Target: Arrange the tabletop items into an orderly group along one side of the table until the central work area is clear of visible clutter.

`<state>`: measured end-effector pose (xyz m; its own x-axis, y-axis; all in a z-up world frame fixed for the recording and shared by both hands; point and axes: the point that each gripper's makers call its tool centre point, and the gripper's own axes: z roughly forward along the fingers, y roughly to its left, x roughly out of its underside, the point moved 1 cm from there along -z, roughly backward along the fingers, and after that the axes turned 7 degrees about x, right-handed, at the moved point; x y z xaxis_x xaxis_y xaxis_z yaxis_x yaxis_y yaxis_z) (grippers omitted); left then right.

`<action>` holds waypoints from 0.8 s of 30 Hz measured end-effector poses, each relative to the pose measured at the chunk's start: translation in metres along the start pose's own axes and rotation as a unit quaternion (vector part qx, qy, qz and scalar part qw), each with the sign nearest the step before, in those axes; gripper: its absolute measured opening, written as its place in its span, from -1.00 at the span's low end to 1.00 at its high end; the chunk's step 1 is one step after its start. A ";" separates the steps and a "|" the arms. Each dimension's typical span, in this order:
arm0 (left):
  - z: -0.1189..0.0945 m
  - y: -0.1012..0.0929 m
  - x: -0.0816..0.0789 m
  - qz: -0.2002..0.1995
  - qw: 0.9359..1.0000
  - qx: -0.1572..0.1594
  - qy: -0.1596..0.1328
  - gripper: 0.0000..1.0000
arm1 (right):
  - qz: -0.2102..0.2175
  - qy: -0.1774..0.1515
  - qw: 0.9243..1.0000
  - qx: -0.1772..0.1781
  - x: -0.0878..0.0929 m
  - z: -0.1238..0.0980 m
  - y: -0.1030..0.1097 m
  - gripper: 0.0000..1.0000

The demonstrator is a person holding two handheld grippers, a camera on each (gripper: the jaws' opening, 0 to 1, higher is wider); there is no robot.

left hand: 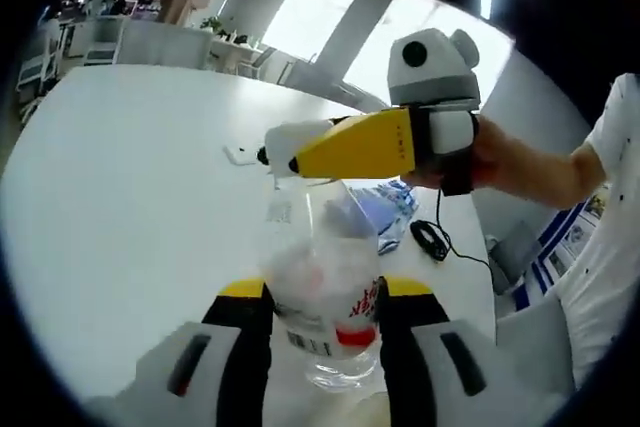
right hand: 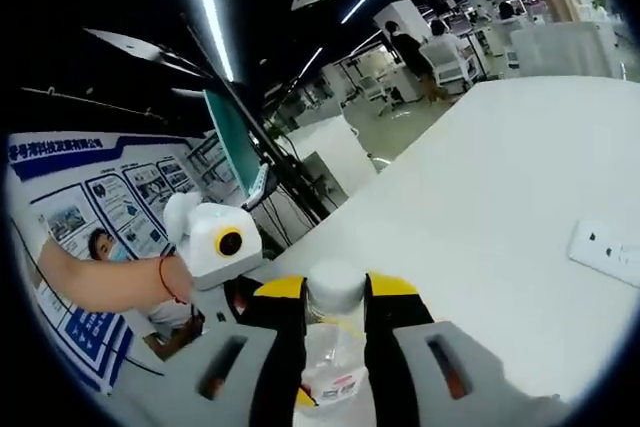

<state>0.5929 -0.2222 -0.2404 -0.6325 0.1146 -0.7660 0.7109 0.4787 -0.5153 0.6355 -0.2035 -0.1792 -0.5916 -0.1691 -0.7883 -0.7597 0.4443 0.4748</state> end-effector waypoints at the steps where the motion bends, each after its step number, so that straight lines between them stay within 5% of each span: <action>1: 0.002 -0.001 -0.004 0.009 1.000 0.000 0.001 -0.18 | -0.009 -0.005 1.000 0.004 -0.003 -0.004 0.000 -0.62; 13: 0.025 -0.010 -0.033 0.090 0.996 0.010 0.012 -0.19 | -0.090 -0.048 0.993 0.053 -0.021 -0.038 0.001 -0.62; 24: 0.035 -0.006 -0.043 0.145 0.989 0.015 0.019 -0.20 | -0.194 -0.063 0.974 0.096 -0.026 -0.048 0.004 -0.61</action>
<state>0.6268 -0.2610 -0.2174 -0.4116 0.2765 -0.8684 0.8726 0.3945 -0.2880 0.6351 -0.2396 -0.1380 -0.2233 -0.2529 -0.9414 -0.8474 0.5276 0.0592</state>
